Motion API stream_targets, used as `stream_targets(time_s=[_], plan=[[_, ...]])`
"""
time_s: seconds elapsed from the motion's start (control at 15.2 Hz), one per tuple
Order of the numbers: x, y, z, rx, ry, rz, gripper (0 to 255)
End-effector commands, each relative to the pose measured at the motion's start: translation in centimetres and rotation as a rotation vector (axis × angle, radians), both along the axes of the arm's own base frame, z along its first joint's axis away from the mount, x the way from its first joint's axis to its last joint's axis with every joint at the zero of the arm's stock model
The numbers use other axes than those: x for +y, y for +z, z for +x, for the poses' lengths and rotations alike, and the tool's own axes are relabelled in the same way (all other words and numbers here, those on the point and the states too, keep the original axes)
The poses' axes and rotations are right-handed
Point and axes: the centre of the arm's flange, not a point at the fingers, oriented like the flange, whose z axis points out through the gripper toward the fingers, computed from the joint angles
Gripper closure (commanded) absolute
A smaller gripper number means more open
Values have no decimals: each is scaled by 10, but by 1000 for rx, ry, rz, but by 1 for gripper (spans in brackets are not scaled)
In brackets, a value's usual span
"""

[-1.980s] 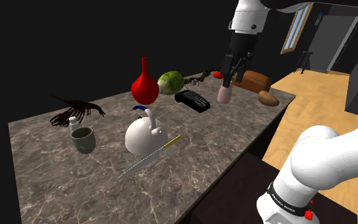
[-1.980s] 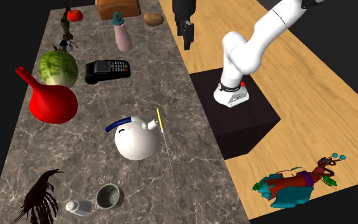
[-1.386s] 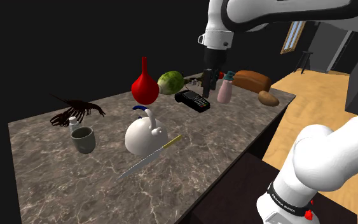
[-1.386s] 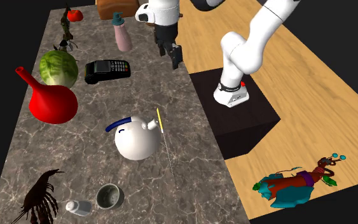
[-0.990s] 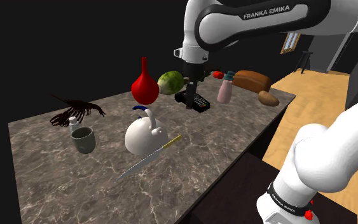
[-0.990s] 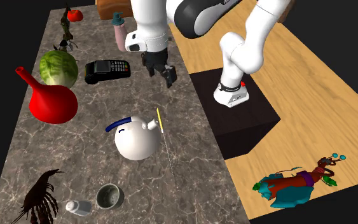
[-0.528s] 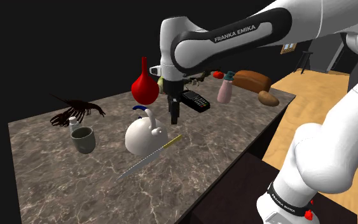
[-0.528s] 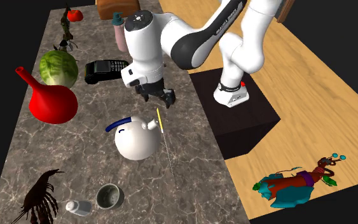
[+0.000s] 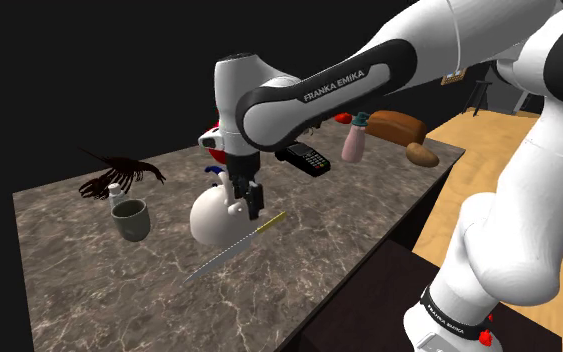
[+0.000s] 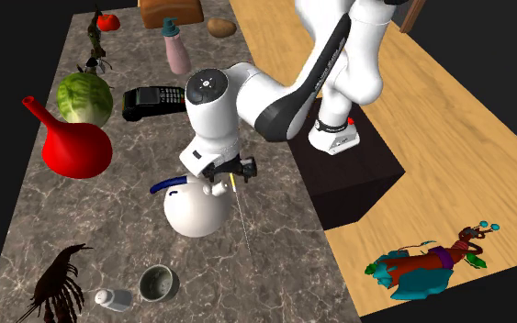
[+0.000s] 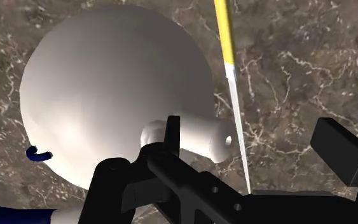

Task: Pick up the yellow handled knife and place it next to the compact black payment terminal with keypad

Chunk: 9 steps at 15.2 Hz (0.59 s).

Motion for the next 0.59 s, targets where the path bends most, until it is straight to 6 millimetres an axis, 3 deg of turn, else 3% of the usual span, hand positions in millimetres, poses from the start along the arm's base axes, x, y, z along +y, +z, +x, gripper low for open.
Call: stream_targets(time_s=[0.0,0.2,0.53], plan=[[34,-31,-1,16,107,12,0],[66,-55,-9,21,248,9,0],[68,-78,-10,21,262,9,0]])
